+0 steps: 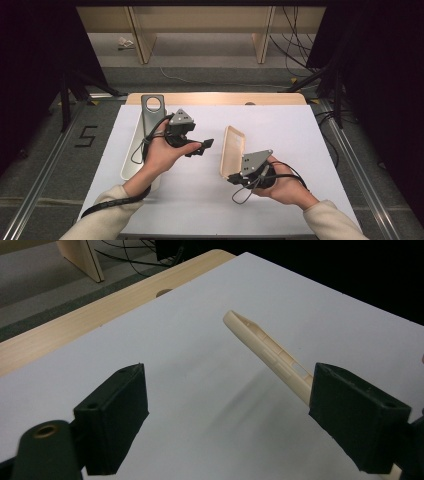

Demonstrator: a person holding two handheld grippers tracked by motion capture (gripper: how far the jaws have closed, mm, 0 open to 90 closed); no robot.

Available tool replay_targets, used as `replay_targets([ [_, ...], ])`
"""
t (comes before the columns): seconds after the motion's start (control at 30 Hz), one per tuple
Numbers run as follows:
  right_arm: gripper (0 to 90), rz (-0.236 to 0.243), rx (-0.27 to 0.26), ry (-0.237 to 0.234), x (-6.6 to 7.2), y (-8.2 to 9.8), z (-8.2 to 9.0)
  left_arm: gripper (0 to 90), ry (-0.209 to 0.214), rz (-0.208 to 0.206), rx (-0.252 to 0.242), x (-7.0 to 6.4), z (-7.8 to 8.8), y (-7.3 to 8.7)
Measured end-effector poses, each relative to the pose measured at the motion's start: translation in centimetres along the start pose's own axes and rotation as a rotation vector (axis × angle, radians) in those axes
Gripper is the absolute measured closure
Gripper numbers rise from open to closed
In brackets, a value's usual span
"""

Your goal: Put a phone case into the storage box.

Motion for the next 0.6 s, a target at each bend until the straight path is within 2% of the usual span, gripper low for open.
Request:
replay_targets([
  [0.3,88.0,0.002,-0.006,-0.001,0.1,-0.2,-0.1,15.3,0.013,-0.002,0.022,-0.3,-1.1,-0.8],
  [0.43,88.0,0.004,-0.005,-0.002,0.2,-0.3,-0.1,15.9,0.022,0.003,0.046,-0.5,-1.8,-1.1],
  [0.6,88.0,0.014,-0.006,-0.001,0.3,-0.4,-0.2,19.2,0.025,-0.014,0.078,-0.9,-2.9,-1.7],
])
Point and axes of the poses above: each handheld gripper's, and its own axes: z roughly backward along the jaws, y roughly out of its underside, x roughly to its left, the point moved 1 cm from there along -z, roughly forward along the jaws, and after that the axes turned 9 degrees about x, right-handed, at the moved point
